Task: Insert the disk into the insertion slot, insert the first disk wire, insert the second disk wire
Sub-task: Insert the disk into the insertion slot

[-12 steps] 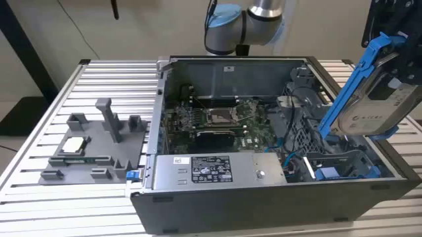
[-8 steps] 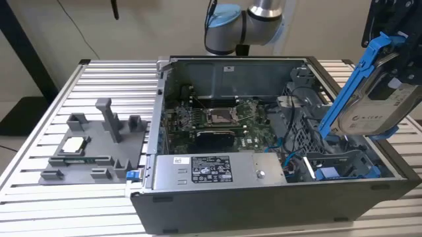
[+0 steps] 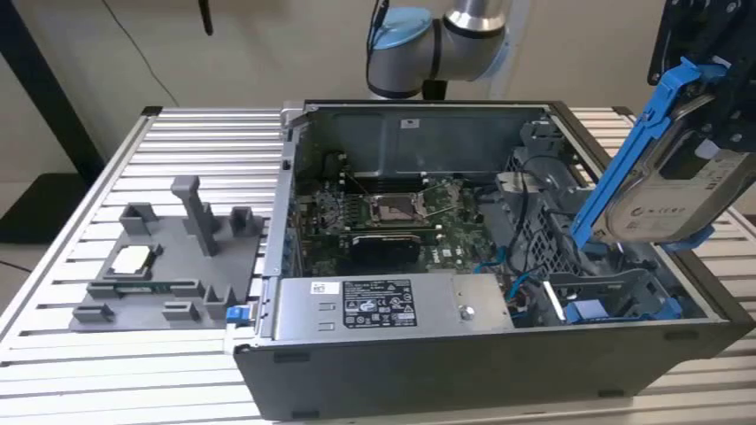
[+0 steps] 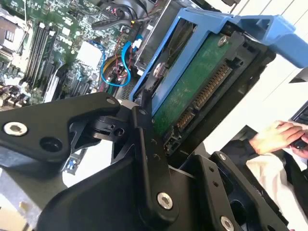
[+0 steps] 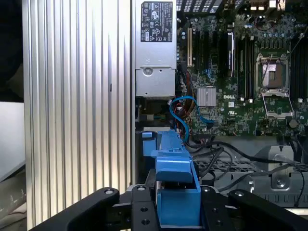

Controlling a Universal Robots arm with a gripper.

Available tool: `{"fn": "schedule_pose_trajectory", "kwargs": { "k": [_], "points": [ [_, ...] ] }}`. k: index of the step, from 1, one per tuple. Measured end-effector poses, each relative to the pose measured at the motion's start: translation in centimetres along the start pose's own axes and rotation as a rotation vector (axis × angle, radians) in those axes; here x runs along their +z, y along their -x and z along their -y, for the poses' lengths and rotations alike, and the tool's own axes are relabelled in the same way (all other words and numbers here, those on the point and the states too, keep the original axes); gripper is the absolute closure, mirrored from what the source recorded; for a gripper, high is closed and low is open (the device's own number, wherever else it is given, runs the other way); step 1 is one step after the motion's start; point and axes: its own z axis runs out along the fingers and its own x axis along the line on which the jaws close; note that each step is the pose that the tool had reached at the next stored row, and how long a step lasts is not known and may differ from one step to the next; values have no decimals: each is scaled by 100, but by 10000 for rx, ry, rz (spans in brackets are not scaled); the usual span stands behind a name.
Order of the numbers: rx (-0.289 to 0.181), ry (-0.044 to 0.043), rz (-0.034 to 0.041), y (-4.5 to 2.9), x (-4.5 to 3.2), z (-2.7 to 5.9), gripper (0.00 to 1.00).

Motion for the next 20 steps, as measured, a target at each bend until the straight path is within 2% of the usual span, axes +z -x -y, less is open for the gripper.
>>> {"fn": "schedule_pose_trajectory", "kwargs": {
  "k": [6, 11, 12, 20],
  "points": [
    [0, 0, 3, 1, 65, 4, 67],
    [0, 0, 8, 1, 152, 19, 67],
    [-1, 0, 9, 1, 207, 37, 67],
    [0, 0, 9, 2, 322, 90, 67]
  ]
}}
